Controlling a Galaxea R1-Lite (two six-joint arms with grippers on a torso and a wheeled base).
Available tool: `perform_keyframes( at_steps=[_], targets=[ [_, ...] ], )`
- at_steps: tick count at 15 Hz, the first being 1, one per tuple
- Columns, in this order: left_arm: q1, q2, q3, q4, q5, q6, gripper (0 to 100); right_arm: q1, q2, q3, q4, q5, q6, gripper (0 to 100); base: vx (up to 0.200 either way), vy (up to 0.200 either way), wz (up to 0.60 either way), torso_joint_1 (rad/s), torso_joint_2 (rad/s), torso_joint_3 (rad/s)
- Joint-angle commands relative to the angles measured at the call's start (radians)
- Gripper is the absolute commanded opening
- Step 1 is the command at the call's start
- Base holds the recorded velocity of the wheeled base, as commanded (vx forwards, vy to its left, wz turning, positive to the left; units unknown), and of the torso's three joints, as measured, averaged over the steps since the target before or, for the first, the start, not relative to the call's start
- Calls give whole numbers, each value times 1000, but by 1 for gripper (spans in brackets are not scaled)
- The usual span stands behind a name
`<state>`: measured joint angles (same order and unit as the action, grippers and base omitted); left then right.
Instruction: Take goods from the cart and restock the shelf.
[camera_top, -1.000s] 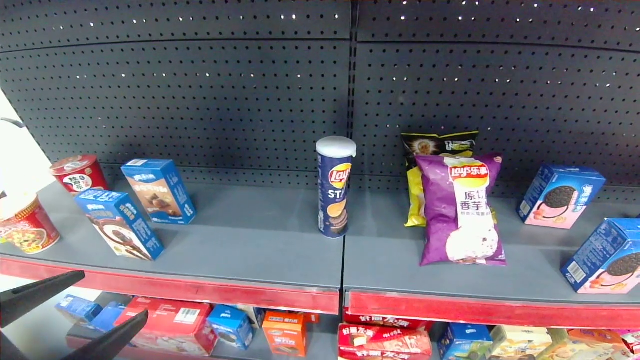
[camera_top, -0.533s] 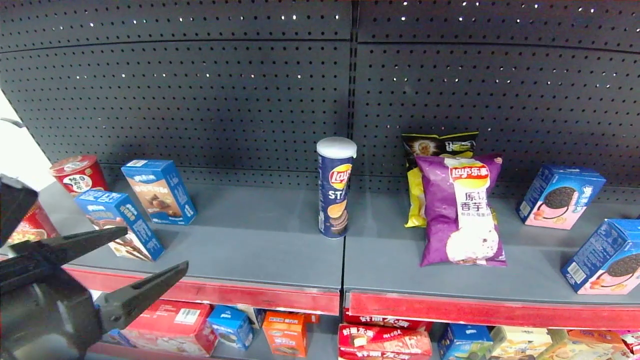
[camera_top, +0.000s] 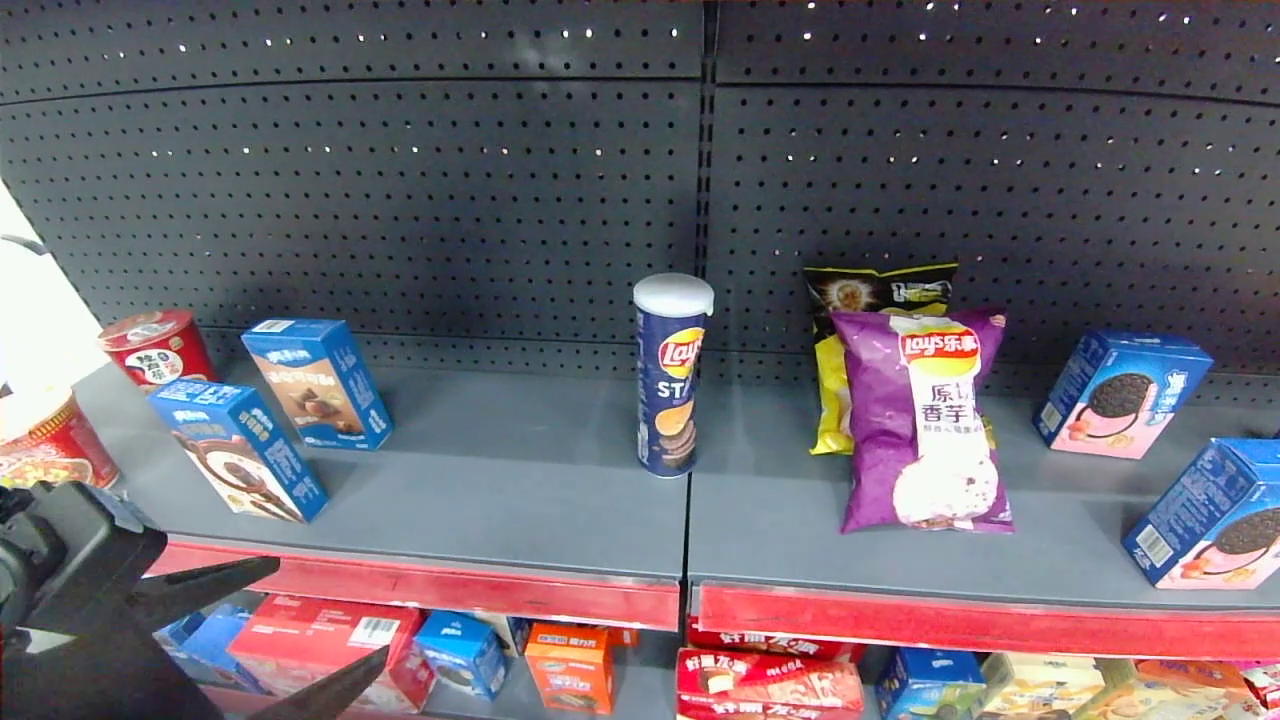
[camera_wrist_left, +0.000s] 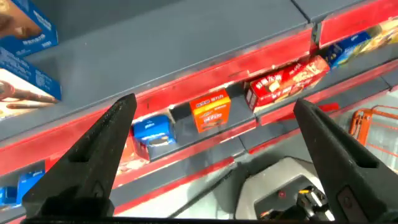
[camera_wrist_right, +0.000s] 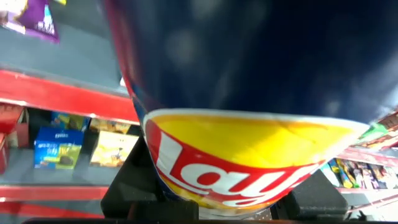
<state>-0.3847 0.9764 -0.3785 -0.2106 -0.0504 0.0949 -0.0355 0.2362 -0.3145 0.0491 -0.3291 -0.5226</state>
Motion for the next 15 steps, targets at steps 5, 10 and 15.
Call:
perform_keyframes(
  at_steps=[5,10,15],
  targets=[
    [-97,142,-140,-9,-5,-7,100,-6,-21,-48,0,-31,1,0,0,0,0,0,0,0],
    [-97,392,-346,-15,-6,0,100,-4,-23,-81,0,-88,3,0,0,0,0,0,0,0],
    [-54,567,-459,-82,-144,0,100,-3,-26,-100,0,-111,4,0,0,0,0,0,0,0]
  ],
)
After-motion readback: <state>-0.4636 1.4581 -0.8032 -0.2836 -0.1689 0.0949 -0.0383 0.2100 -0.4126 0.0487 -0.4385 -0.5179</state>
